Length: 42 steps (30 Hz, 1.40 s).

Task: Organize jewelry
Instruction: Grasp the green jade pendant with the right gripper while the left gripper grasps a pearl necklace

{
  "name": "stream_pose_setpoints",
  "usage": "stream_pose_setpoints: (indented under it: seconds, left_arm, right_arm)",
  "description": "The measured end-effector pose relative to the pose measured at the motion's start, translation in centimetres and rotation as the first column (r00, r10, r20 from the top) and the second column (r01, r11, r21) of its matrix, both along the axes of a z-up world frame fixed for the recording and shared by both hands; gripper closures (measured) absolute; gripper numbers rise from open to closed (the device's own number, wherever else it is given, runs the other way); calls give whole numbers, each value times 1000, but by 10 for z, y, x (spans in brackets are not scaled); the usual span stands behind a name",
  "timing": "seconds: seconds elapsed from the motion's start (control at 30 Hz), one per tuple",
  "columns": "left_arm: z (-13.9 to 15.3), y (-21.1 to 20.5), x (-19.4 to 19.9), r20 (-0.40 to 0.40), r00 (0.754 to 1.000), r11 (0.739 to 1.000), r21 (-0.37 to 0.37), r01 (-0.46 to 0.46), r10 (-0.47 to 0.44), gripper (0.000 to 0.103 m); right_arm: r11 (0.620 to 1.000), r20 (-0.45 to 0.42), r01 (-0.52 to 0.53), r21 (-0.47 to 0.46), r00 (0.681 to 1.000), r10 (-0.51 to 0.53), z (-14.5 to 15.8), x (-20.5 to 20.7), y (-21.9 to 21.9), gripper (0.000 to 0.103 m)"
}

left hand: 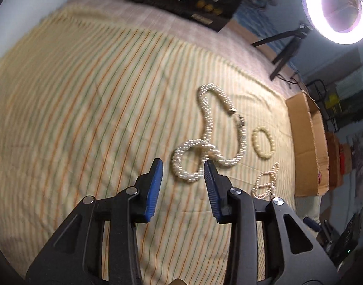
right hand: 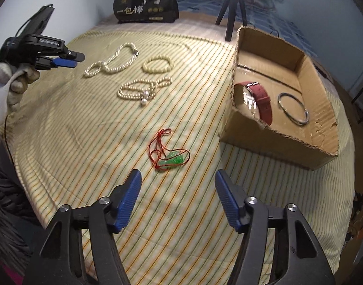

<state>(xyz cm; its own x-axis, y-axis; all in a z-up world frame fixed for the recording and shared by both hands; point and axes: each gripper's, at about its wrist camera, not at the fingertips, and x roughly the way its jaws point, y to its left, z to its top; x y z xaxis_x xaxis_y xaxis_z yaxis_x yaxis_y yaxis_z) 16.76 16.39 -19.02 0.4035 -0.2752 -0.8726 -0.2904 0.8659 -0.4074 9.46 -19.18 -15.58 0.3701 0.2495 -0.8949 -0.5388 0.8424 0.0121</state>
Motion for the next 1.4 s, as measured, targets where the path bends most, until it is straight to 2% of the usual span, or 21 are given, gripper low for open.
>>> stream_pose_setpoints:
  seconds: [0.07,0.1,0.17,0.3,0.5,0.63,0.7,0.73,0.77,0.9,1.1,1.13,1.2,1.23,1.27,1.3,1.4]
  left_arm:
    - [-5,1,2,-14,1000,1000,-11,-10,10,75]
    - [-7,1,4,-17,1000,1000,-14,-15,14,75]
    - [-8,0,7,-20,1000,1000,-10,-17,17,75]
    - [-16,-5,13,-34,999,1000,-1,-4,4,75]
    - [-23,-14,18,-43,999,998,59,17,-14,75]
    - [-23,-20,22,-35,999,994,103,32,-28,75]
    - [-23,-24,23,-30,999,988,149,40,-36,87]
    - [-23,-24,23,-26,999,986,161,38,-34,90]
    - [-23,-22,24,-24,999,987,157,31,-28,95]
    - [-22,-12,22,-18,1000,994,110,-2,4,97]
    - [-10,-8,19,16,1000,995,94,-21,19,97]
    - [-6,-7,18,27,999,996,90,-25,23,97]
    - [2,-6,16,50,998,997,78,-30,26,97]
    - [9,-5,15,69,997,997,68,-31,26,97]
    - [14,-6,14,85,996,997,67,-31,25,97]
    - [20,-7,13,100,995,997,71,-30,23,97]
    - [41,-12,11,164,986,996,86,-23,8,97]
  right_arm:
    - [1000,-14,1,0,1000,-1,-3,1,0,44]
    - [1000,-21,0,-1,1000,0,-6,3,1,51]
    - [1000,-35,-3,0,999,3,-8,5,1,54]
    - [1000,-50,-4,4,999,4,-13,7,3,54]
    - [1000,-63,4,1,998,-4,-20,13,4,54]
    - [999,-91,3,38,996,1,-24,20,4,54]
    - [1000,-92,-16,24,996,18,-28,20,8,54]
    - [1000,-87,-24,11,996,25,-30,20,10,54]
    - [999,-77,-39,-13,996,38,-33,18,14,54]
    - [994,-27,-81,-76,997,79,-35,14,23,54]
    - [994,-20,-84,-74,996,83,-36,15,23,54]
    - [994,-19,-86,-73,996,84,-37,15,24,56]
    - [994,-22,-89,-66,996,88,-36,15,24,74]
    - [994,-21,-88,-64,996,87,-36,15,24,75]
    - [994,-21,-88,-60,996,87,-36,16,24,80]
    - [995,-23,-87,-53,996,85,-37,18,25,94]
    - [996,-28,-82,-36,996,81,-35,17,23,94]
